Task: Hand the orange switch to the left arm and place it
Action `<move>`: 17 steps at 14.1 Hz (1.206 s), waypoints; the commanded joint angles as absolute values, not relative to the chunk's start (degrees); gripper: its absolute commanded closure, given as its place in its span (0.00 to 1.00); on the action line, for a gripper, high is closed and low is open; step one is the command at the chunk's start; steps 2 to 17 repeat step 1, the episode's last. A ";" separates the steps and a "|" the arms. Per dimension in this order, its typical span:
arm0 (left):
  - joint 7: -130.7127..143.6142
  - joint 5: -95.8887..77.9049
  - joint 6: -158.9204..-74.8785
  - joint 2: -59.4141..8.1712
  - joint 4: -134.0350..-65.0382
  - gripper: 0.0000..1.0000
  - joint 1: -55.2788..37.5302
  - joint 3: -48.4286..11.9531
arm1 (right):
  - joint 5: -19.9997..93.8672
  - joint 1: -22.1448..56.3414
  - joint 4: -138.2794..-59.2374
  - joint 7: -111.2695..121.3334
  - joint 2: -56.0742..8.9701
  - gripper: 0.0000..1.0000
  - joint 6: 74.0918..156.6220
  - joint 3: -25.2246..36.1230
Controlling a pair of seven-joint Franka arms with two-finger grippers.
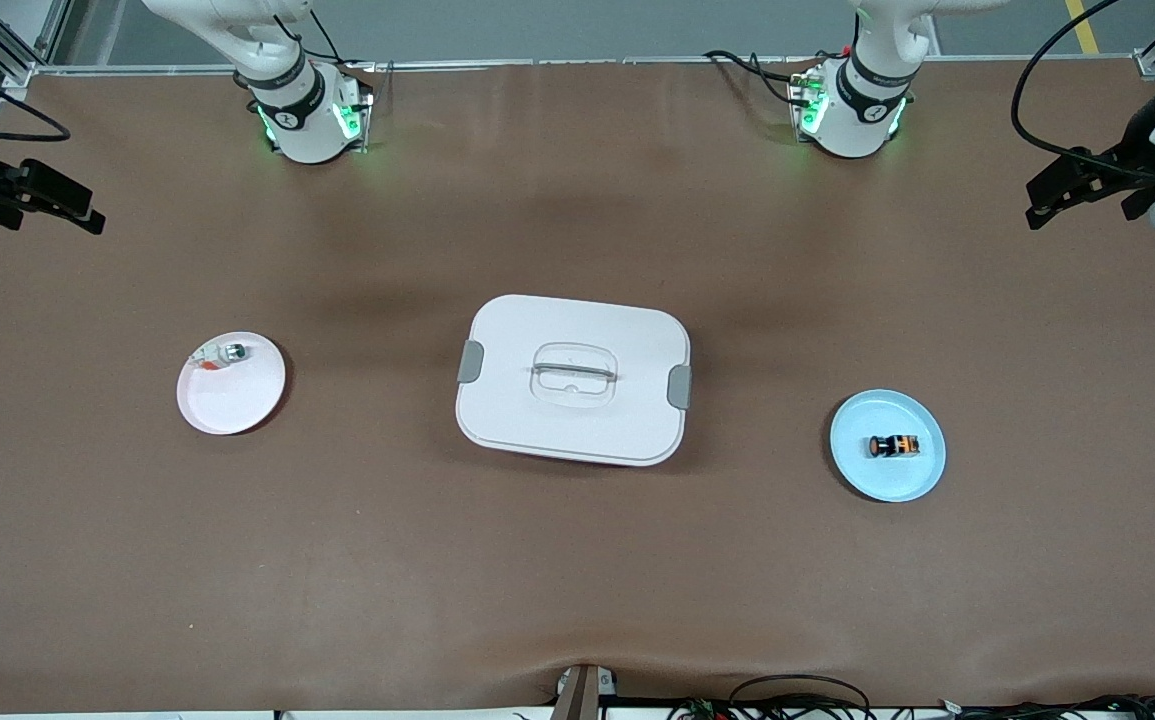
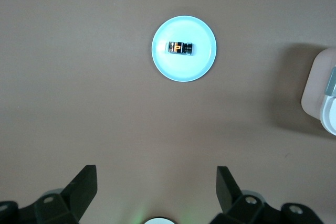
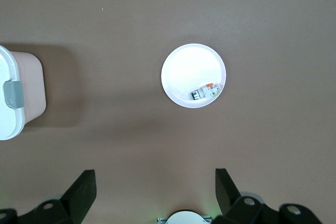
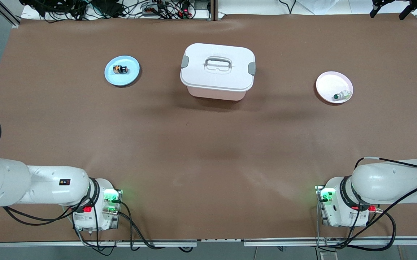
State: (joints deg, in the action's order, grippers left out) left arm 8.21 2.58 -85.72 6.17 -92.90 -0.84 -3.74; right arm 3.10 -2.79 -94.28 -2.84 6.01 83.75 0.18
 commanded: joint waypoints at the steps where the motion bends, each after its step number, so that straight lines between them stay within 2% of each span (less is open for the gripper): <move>1: 7.91 3.08 -84.46 5.45 -91.14 0.00 -0.79 -3.78 | 3.16 -2.90 -95.98 -3.78 7.65 0.00 84.73 0.26; 17: 7.91 3.08 -84.46 5.45 -91.14 0.00 -0.79 -3.78 | 3.16 -2.90 -95.98 -3.78 7.65 0.00 84.73 0.26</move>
